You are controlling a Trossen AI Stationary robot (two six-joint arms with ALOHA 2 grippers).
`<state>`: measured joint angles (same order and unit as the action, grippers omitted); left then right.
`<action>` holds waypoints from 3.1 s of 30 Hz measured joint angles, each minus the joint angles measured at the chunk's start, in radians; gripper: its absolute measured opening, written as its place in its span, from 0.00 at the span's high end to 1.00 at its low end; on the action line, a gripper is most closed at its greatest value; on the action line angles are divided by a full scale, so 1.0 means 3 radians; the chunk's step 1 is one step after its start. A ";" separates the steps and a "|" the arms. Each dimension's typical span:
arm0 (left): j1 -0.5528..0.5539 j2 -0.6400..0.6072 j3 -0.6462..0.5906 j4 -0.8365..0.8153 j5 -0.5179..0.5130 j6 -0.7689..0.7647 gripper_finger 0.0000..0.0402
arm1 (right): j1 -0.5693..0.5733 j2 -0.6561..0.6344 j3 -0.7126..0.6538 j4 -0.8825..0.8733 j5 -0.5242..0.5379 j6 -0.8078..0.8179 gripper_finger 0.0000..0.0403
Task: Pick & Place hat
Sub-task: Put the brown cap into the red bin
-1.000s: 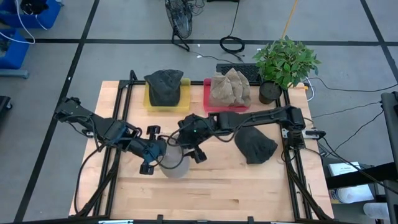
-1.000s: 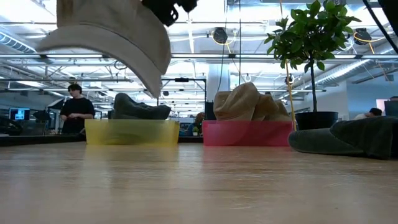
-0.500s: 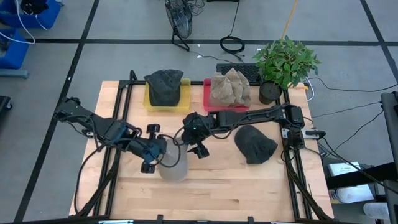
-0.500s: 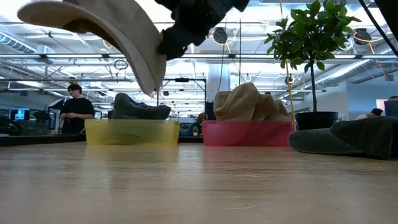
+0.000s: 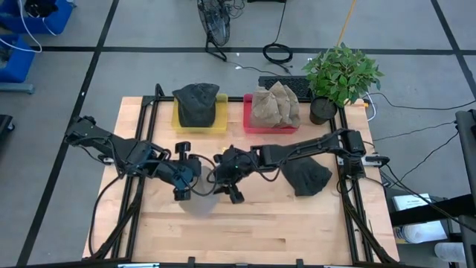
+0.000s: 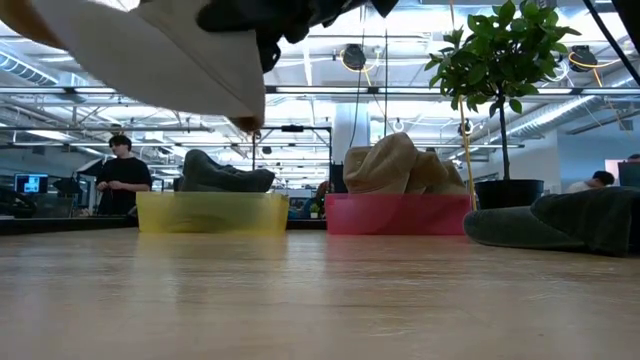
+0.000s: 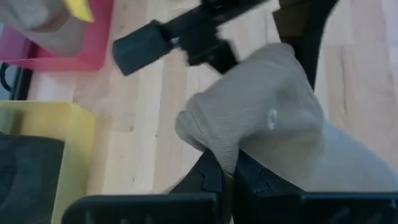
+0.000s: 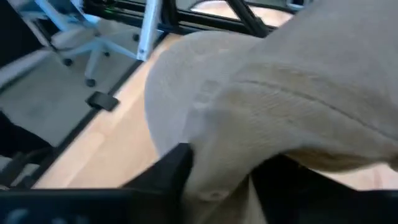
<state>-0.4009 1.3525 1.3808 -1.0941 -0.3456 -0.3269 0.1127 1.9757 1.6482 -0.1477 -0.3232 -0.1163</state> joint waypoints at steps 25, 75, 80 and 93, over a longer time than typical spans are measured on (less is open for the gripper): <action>0.0093 -0.0077 0.0000 -0.0031 -0.0083 -0.0488 0.44 | 0.0046 -0.0387 -0.0003 -0.0817 0.1565 0.0964 0.99; 0.1352 -0.2380 -0.2178 0.0847 -0.0513 -0.0416 0.98 | -0.1601 -0.0427 0.0106 -0.2590 0.2846 0.1445 1.00; 0.1657 -0.2372 -0.2178 0.1220 -0.0094 -0.0003 0.98 | -0.1538 -0.0427 0.0092 -0.2438 0.2843 0.1472 1.00; 0.2165 -0.2372 -0.2178 0.1543 0.0454 0.0244 0.96 | -0.1544 -0.0428 -0.0552 -0.1851 0.2901 0.1798 1.00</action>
<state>0.2487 0.6411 0.7273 -0.6312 -0.2092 -0.2539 -0.3504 1.8473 1.4827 -0.7030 0.5472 0.4231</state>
